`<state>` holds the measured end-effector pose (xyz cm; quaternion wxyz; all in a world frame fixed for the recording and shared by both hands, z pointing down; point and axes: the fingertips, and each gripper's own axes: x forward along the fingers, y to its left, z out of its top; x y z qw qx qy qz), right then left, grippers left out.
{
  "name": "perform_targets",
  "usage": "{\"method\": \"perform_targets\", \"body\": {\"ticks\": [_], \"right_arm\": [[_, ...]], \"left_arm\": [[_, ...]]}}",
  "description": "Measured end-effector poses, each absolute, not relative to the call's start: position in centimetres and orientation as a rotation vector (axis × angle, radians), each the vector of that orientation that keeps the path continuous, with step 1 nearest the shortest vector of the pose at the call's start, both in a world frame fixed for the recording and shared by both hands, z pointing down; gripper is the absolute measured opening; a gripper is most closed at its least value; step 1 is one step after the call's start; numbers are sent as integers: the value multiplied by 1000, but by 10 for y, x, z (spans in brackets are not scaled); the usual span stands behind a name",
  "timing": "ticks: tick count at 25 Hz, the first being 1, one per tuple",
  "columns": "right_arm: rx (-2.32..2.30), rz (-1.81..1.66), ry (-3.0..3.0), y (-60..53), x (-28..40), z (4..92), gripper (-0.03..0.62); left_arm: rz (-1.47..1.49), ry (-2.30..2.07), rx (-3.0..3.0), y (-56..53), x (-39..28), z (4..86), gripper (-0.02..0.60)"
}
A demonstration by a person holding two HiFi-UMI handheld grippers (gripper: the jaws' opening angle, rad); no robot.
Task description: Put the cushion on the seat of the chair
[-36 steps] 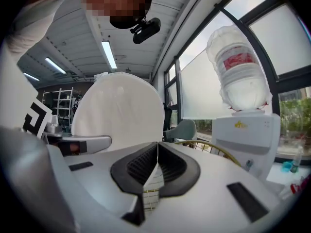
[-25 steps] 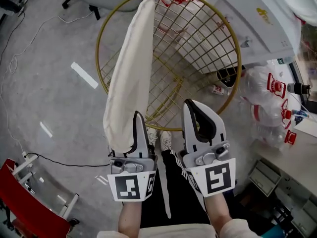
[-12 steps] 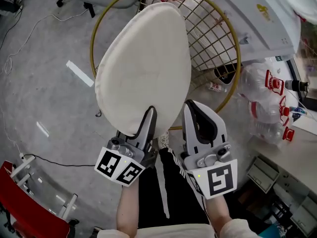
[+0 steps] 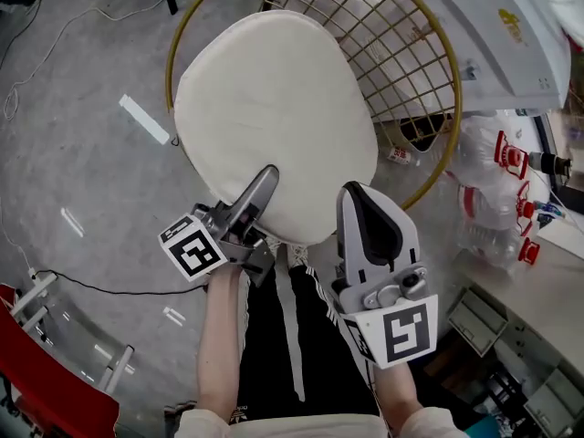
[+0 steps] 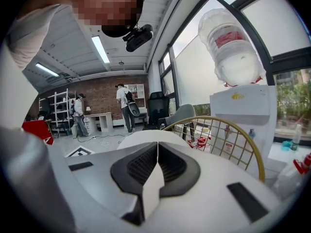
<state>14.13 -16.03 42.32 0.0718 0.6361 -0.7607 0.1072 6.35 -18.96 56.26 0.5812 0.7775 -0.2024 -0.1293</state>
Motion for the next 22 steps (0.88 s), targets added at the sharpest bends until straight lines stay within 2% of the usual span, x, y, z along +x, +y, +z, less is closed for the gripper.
{"method": "perform_targets", "body": {"ticks": [12,22], "right_arm": [[1781,268,-2274,-197,97,466,17],[1713,362,-2297,-208,65,488,18]], "left_arm": [[-363,-395,1513,-214,47,641,48],[-325,-429,1456,-222,33,682,47]]}}
